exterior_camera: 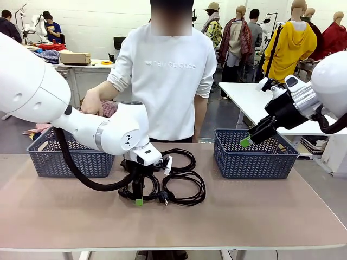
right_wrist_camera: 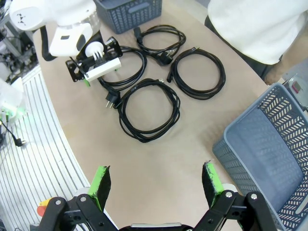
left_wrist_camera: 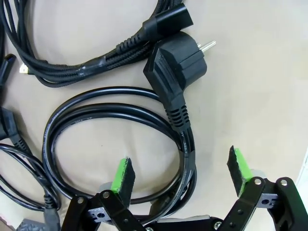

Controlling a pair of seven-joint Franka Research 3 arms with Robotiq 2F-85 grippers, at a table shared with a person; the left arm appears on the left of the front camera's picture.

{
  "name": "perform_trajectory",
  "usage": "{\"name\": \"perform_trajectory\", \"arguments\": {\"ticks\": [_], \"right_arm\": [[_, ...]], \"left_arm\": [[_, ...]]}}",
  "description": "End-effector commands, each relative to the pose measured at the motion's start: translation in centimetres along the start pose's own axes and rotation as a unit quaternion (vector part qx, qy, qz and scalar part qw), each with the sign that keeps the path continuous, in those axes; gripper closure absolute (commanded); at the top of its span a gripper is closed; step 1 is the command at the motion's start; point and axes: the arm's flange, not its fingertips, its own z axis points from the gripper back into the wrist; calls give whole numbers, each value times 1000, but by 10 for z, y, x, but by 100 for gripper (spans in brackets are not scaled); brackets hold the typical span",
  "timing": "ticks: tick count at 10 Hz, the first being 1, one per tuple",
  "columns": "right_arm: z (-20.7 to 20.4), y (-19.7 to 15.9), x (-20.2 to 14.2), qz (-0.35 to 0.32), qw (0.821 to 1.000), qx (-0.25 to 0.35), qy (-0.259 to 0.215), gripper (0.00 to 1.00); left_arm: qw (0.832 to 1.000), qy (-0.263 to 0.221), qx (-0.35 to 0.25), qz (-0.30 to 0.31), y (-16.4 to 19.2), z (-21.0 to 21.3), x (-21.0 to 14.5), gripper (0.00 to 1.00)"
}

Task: Organize the cables according to human instructions.
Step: Pick up a bundle of cables and place it in the basket indicated by the human.

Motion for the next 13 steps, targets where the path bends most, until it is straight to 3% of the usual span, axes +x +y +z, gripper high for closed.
{"name": "perform_trajectory", "arguments": {"ticks": [1, 5, 12, 13], "right_arm": [[-1, -1, 0, -1, 1000, 7, -8, 0], [-1, -1, 0, -1, 1000, 7, -8, 0], [-1, -1, 0, -1, 1000, 7, -8, 0], [-1, -1, 0, -1, 1000, 7, -8, 0]], "left_arm": [[1000, 12, 16, 6, -2, -3, -1, 0], [1000, 7, 21, 10, -4, -6, -1, 0], [1000, 15, 20, 9, -1, -6, 0, 62], [1000, 14, 21, 9, -1, -6, -1, 57]]}}
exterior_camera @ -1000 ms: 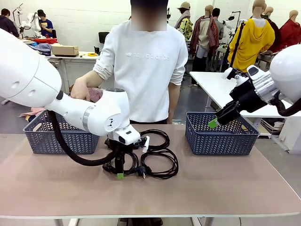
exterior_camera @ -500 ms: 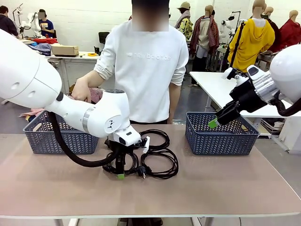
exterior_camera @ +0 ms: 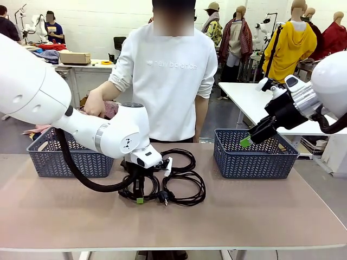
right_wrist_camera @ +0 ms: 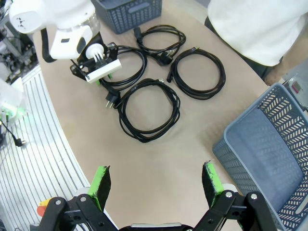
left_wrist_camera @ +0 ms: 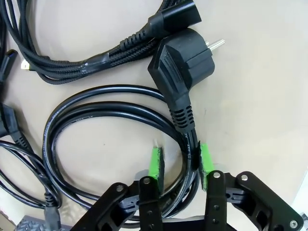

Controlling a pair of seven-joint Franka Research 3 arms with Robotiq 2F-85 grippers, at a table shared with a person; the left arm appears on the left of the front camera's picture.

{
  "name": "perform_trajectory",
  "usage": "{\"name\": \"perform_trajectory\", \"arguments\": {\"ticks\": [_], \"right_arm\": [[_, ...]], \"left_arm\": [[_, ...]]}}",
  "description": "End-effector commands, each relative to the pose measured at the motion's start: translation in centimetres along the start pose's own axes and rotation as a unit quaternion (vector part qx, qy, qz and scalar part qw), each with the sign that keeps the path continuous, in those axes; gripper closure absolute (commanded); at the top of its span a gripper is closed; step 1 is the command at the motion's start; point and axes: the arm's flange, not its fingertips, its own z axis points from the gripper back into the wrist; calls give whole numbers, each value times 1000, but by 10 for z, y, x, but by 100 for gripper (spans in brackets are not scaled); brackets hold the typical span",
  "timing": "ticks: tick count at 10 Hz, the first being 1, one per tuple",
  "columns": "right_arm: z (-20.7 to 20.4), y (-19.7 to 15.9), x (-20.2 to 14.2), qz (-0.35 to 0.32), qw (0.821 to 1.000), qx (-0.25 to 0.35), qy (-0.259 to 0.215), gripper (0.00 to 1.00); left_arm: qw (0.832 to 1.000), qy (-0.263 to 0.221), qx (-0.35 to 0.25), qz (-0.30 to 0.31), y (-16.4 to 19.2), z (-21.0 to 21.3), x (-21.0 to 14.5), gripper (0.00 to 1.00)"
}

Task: Organize the cables according to human instructions.
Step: Pick up a bundle of cables and place it in the basket indicated by the human.

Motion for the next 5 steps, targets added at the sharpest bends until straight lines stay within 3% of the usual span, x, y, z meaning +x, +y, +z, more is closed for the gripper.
{"name": "perform_trajectory", "arguments": {"ticks": [1, 2, 3, 4, 5], "right_arm": [[-1, -1, 0, -1, 1000, 7, -8, 0], [-1, -1, 0, -1, 1000, 7, -8, 0], [-1, -1, 0, -1, 1000, 7, -8, 0], [-1, -1, 0, -1, 1000, 7, -8, 0], [-1, -1, 0, -1, 1000, 7, -8, 0]], "left_arm": [[1000, 10, 7, 4, 0, -1, -1, 81], [1000, 10, 5, 4, -1, -1, -2, 76], [1000, 11, 3, 3, -2, 0, -2, 100], [1000, 9, 1, 3, -3, 4, -2, 96], [1000, 11, 6, 4, -6, 12, -2, 100]]}}
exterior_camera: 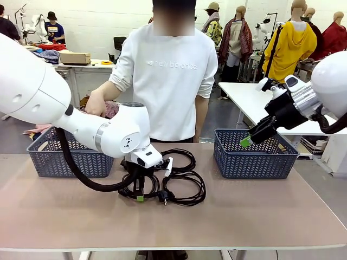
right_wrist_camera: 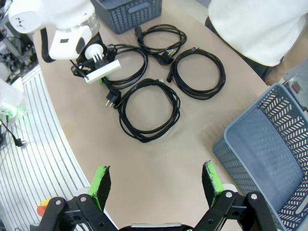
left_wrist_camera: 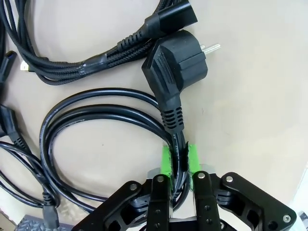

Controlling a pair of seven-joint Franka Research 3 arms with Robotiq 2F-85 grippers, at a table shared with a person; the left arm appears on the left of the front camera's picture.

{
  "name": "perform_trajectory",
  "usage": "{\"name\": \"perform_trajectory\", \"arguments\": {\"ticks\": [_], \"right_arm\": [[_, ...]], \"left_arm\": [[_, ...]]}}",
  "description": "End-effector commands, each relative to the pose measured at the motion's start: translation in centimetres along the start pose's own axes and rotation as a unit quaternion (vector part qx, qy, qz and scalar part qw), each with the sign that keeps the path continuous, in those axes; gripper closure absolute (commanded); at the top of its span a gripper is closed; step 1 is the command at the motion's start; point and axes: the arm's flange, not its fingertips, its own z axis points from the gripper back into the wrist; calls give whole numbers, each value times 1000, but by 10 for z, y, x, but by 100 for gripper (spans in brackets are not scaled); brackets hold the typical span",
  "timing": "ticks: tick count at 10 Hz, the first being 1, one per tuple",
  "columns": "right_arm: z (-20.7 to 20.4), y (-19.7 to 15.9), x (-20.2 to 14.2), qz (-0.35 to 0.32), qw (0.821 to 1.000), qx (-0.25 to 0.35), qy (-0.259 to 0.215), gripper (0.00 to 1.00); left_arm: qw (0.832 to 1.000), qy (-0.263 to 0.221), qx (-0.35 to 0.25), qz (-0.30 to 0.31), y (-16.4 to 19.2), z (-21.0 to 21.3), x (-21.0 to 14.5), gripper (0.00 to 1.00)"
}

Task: Organize the cables according to human instructions.
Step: Pick up a bundle of cables and place it in the basket indicated by the human.

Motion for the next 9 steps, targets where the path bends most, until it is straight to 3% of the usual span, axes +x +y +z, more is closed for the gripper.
{"name": "perform_trajectory", "arguments": {"ticks": [1, 3, 6, 9], "right_arm": [[-1, -1, 0, -1, 1000, 7, -8, 0], [-1, -1, 0, -1, 1000, 7, -8, 0], [-1, -1, 0, -1, 1000, 7, -8, 0], [-1, -1, 0, -1, 1000, 7, -8, 0]], "left_arm": [[1000, 9, 11, 5, -8, 18, -1, 100], [1000, 6, 27, 10, -17, 47, 8, 100], [993, 24, 112, 26, -8, 107, 7, 100], [982, 21, 173, 70, 15, 172, -30, 100]]}}
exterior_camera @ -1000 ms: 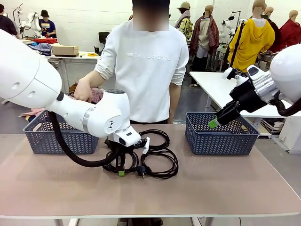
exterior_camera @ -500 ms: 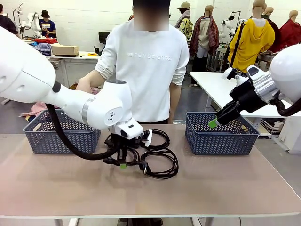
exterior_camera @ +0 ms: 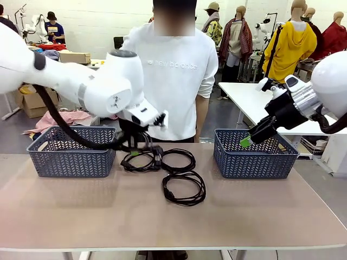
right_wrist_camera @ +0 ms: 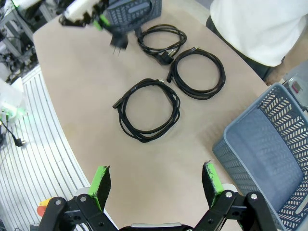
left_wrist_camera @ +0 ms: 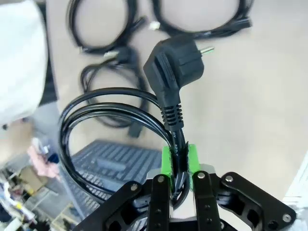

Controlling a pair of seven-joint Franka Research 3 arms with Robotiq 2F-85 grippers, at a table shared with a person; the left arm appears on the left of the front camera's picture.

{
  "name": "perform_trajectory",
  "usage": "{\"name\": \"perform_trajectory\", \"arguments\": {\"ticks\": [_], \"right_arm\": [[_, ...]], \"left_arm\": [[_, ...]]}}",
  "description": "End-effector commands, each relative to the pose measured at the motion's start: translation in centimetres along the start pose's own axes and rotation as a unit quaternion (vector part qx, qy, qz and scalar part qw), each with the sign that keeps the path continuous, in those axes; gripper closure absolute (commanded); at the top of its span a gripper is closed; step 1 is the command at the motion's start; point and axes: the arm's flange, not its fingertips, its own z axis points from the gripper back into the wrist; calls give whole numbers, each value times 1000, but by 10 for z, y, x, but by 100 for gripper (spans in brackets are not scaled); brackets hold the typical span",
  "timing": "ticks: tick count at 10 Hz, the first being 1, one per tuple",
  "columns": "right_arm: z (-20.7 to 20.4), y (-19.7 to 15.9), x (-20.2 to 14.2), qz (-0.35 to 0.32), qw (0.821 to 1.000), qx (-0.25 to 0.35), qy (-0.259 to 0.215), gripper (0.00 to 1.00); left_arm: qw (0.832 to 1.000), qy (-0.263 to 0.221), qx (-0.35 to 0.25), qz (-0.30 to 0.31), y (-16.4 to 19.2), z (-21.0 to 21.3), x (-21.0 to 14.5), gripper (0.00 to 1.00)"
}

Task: Organize the cables according to human instructions.
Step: Pick up a bundle of cables and place it in the basket indicated by the human.

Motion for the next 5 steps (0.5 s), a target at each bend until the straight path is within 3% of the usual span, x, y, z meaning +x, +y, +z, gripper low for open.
{"name": "perform_trajectory", "arguments": {"ticks": [1, 5], "right_arm": [[-1, -1, 0, 0, 1000, 7, -8, 0], [-1, -1, 0, 0, 1000, 7, -8, 0]], "left_arm": [[999, 6, 32, 42, 26, 23, -30, 100], [993, -22, 46, 111, 69, 53, -109, 100]]}}
